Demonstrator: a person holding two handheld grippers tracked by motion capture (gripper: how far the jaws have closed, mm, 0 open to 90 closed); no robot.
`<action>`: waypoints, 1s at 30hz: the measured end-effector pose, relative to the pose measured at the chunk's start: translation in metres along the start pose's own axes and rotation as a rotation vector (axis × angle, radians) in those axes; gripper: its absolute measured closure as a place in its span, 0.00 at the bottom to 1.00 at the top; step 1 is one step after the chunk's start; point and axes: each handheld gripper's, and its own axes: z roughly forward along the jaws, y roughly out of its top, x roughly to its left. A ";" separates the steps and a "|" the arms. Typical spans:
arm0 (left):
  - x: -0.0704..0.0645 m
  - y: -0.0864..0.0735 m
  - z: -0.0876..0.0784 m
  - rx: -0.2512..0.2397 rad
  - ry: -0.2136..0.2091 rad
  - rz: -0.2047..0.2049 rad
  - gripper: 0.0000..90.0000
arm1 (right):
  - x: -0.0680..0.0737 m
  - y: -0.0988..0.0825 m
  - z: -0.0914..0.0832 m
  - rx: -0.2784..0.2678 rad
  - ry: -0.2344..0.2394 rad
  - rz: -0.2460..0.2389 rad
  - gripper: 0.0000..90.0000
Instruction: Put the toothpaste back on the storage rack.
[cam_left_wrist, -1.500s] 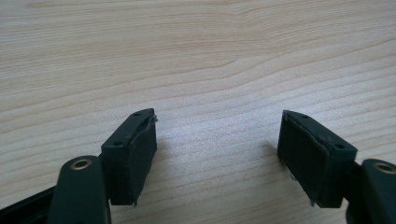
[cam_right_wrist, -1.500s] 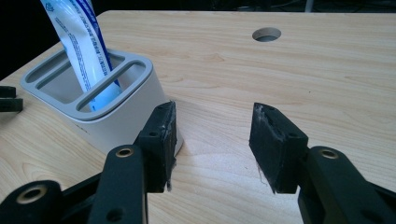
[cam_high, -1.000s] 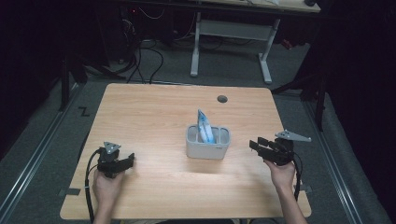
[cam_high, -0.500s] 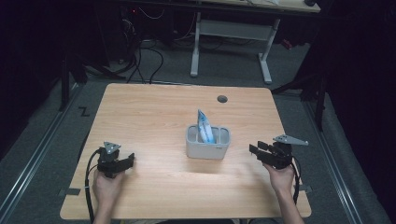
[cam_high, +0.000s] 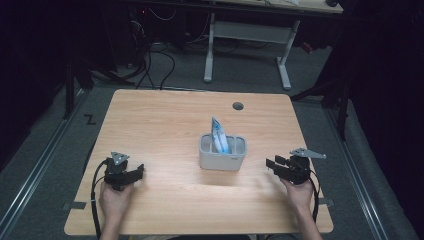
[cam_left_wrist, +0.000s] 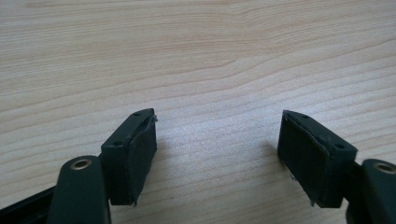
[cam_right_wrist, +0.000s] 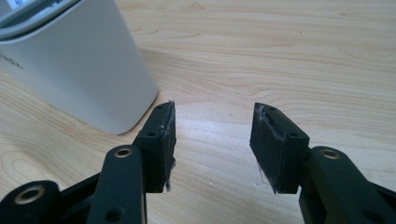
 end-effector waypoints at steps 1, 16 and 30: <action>0.000 0.000 0.000 0.000 0.000 0.000 0.32 | 0.000 -0.001 0.001 0.003 0.000 0.002 0.56; 0.000 0.000 0.000 0.000 0.000 0.000 0.32 | 0.000 -0.008 0.012 0.036 -0.037 -0.019 0.55; 0.000 0.000 0.000 0.000 0.000 0.000 0.32 | 0.002 -0.011 0.027 0.072 -0.089 -0.060 0.54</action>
